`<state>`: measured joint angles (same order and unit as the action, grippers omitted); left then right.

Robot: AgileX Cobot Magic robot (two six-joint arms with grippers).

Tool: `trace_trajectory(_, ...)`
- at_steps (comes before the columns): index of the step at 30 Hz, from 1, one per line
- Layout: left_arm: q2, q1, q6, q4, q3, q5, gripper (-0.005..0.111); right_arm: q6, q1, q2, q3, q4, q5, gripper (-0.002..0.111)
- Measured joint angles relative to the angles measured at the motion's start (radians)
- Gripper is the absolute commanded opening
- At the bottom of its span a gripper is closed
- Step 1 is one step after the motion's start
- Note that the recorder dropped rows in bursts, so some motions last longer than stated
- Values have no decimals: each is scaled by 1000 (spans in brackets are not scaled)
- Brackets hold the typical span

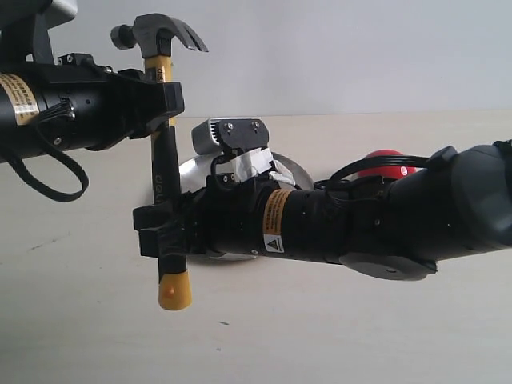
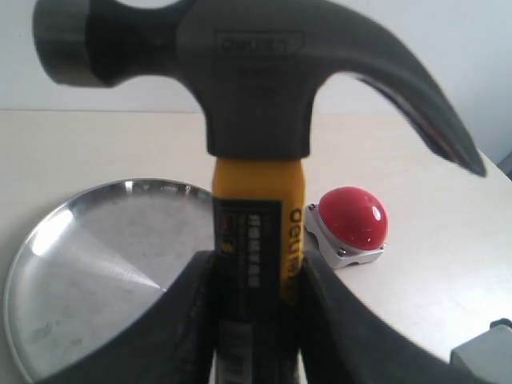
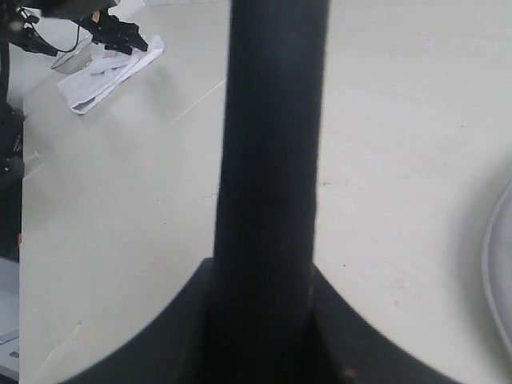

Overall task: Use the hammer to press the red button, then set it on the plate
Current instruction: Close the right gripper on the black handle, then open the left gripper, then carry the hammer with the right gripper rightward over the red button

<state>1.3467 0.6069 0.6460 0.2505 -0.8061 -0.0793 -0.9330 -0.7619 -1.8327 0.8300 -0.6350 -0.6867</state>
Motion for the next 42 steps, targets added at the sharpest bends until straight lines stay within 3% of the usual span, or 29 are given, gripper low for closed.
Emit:
trace_trajectory(1,0,0,0,0,0,0,51,0,0,0,0,0,0,0)
trace_trajectory(4,0,0,-18,2,0,-4,68,-29,0,-9,0,24,41,0)
trace_trajectory(8,-18,0,-38,22,0,48,69,-42,0,-9,0,71,85,0)
trace_trajectory(11,-76,0,-43,75,0,163,69,-7,-2,21,-3,135,218,0)
trace_trajectory(13,-120,0,-43,95,-2,250,63,38,0,58,-5,200,290,0)
trace_trajectory(16,-171,0,-45,112,-2,330,42,80,0,105,-5,236,347,0)
trace_trajectory(20,-246,0,-45,136,48,347,3,142,0,181,-5,240,432,0)
trace_trajectory(26,-410,0,-45,153,157,338,1,215,0,307,-5,245,620,0)
trace_trajectory(36,-803,-2,-45,165,398,127,0,237,0,528,-5,250,845,0)
trace_trajectory(42,-1000,-50,-41,169,535,100,0,239,0,640,-5,205,1037,0)
